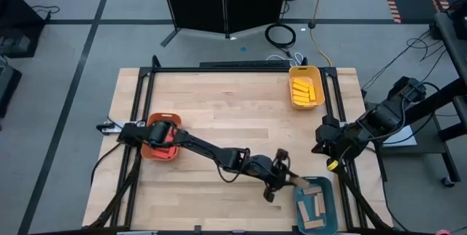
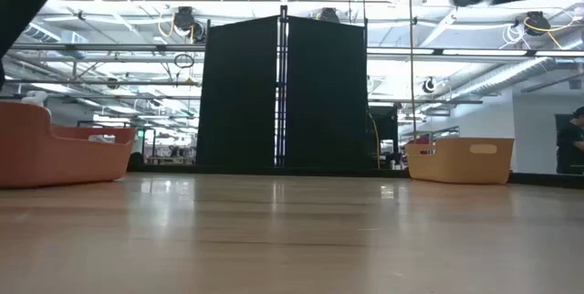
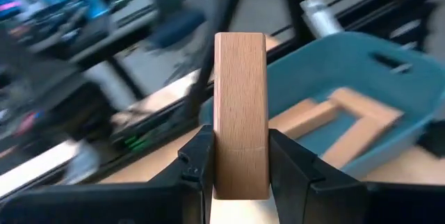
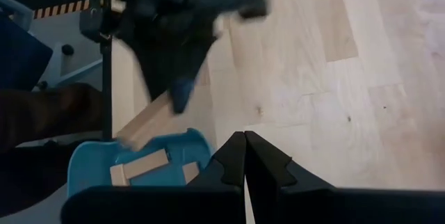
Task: Sort blocks
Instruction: Put the brown block into the blue bin, then return to Home Position
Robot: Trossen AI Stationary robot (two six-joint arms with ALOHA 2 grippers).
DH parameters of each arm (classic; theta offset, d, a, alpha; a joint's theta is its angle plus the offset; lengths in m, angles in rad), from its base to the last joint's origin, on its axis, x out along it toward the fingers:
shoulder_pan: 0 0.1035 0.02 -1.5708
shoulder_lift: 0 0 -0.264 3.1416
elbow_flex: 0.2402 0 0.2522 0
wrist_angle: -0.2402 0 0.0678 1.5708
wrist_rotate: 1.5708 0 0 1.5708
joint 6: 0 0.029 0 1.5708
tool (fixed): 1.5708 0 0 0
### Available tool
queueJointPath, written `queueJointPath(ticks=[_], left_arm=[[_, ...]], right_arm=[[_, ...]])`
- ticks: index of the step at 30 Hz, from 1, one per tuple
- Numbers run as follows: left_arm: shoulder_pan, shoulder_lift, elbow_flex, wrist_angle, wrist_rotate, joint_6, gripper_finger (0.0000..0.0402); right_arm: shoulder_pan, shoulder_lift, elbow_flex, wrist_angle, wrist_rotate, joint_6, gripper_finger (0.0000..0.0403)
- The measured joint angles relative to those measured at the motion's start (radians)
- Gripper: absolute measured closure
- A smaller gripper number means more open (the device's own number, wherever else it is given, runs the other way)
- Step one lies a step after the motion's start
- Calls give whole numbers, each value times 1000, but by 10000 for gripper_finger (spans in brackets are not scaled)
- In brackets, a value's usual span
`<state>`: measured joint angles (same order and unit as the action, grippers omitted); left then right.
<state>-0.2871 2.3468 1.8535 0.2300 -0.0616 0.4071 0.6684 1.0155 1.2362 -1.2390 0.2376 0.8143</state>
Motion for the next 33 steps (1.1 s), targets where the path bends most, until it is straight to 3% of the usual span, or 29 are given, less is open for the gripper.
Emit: queueJointPath(ticks=[6,10,22,33], left_arm=[[15,130,151,20,215,-1,311],[27,191,239,26,305,-1,311],[26,320,361,160,420,-12,304],[28,319,361,153,432,-9,201]], right_arm=[[-37,0,0,14,0,-8,403],[-54,0,0,31,-1,-14,403],[-61,0,0,38,-8,3,403],[-61,0,0,38,-8,12,403]])
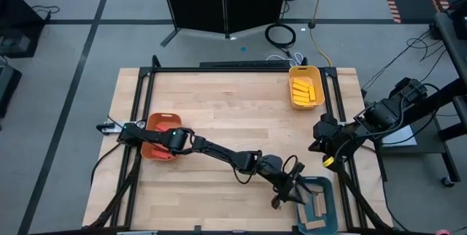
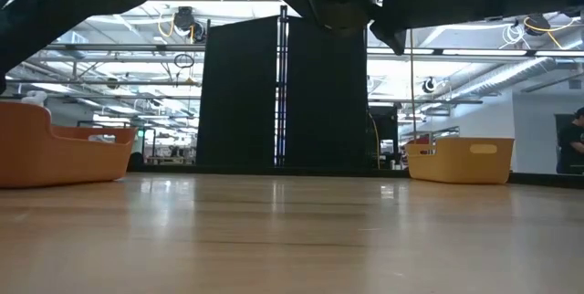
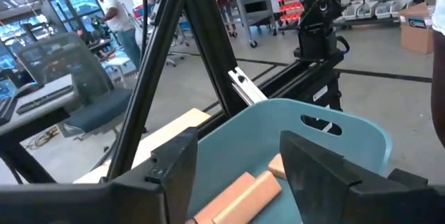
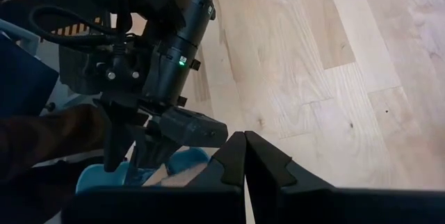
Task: Sort blocks
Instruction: Return to Home Position
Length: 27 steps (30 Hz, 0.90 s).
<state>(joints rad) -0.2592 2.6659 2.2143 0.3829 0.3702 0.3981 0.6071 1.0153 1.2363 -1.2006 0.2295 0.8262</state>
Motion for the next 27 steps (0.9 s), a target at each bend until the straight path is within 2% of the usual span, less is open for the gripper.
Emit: queueJointPath(ticks=[8,13,15,21,27], left_arm=[[6,-10,0,-29,-3,0,192],[12,-73,0,-214,-74,-7,192],[17,-94,0,-278,-86,-59,192],[37,-167,0,-592,-97,-162,195],[79,-220,0,-1110,-71,-357,197]], right_arm=[[0,0,0,-1,-32,24,403],[0,-1,0,-6,-50,26,403],[2,-7,0,-7,-49,26,403],[3,-64,0,-8,-30,25,403],[3,-147,0,-38,33,-4,403]])
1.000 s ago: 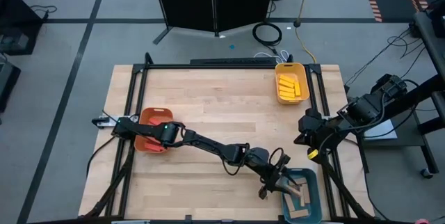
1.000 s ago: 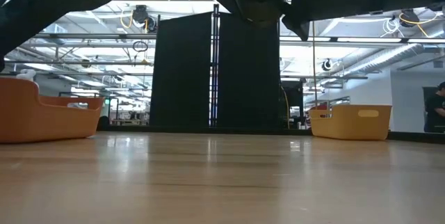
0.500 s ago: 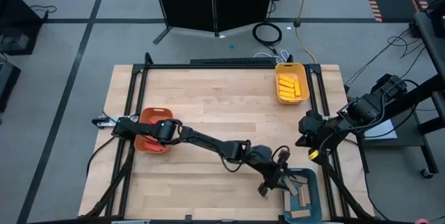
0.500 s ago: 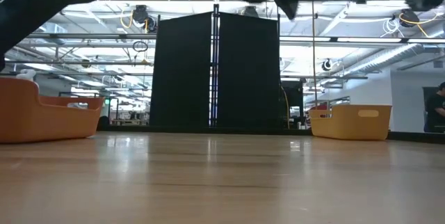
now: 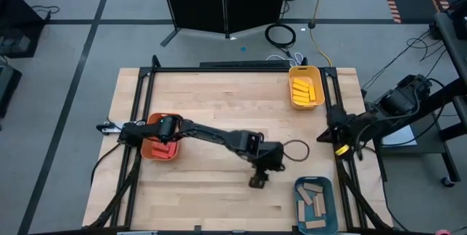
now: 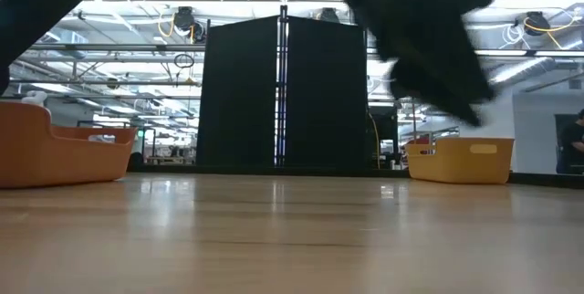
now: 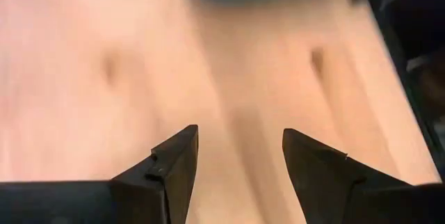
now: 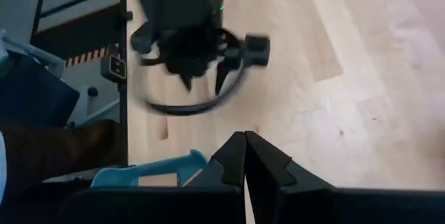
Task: Sort blocks
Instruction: Return to Home Position
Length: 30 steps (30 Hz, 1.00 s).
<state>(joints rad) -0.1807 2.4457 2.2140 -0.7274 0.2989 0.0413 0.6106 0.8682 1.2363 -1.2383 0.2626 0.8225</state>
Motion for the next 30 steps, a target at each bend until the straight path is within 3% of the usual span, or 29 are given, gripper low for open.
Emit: queueJointPath(ticks=[6,12,18,24,30], left_arm=[[40,-94,0,-231,30,20,197],[89,-252,0,-305,-97,132,197],[196,-426,-54,-392,-114,241,197],[337,-679,-298,-374,-40,316,197],[454,-992,-673,-75,40,365,197]], right_arm=[[0,-91,0,-33,73,-13,403],[0,-154,0,-10,174,1,403],[0,-171,-55,168,296,-52,403],[-4,-176,-257,592,341,-176,403],[-53,-179,-467,1028,341,-220,403]])
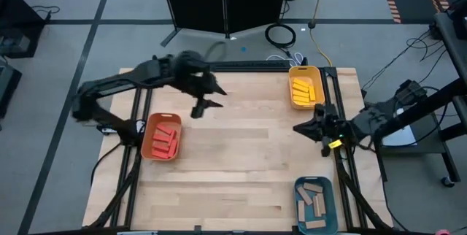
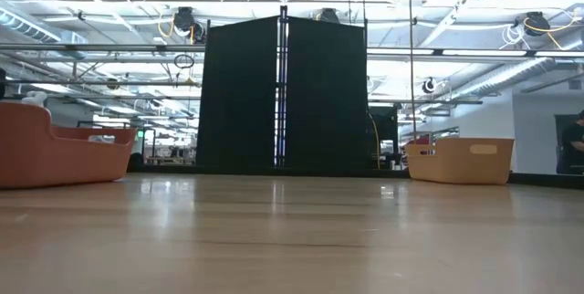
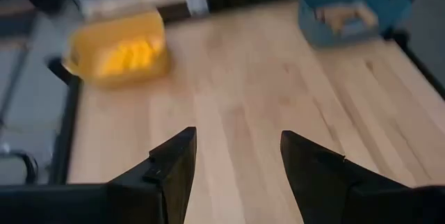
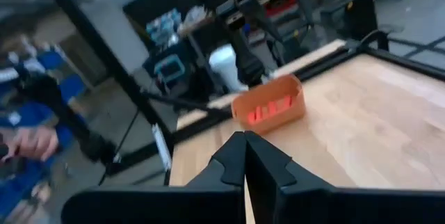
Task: Sort blocks
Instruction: Return to Home Position
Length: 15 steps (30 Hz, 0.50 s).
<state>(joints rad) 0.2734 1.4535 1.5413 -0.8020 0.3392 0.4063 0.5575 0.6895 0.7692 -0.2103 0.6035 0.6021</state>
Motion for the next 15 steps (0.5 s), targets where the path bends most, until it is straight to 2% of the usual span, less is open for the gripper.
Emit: queueJointPath(ticks=[3,7,12,15], left_arm=[[57,-133,-192,177,62,-29,197],[133,-279,-419,339,126,-86,197],[207,-423,-650,498,143,-174,197],[248,-501,-774,643,144,-256,197]], right_arm=[[-59,2,-88,142,1,-11,403],[-146,0,-148,211,-25,28,403],[-279,11,-156,218,-165,45,403],[-384,11,-156,205,-291,16,403]])
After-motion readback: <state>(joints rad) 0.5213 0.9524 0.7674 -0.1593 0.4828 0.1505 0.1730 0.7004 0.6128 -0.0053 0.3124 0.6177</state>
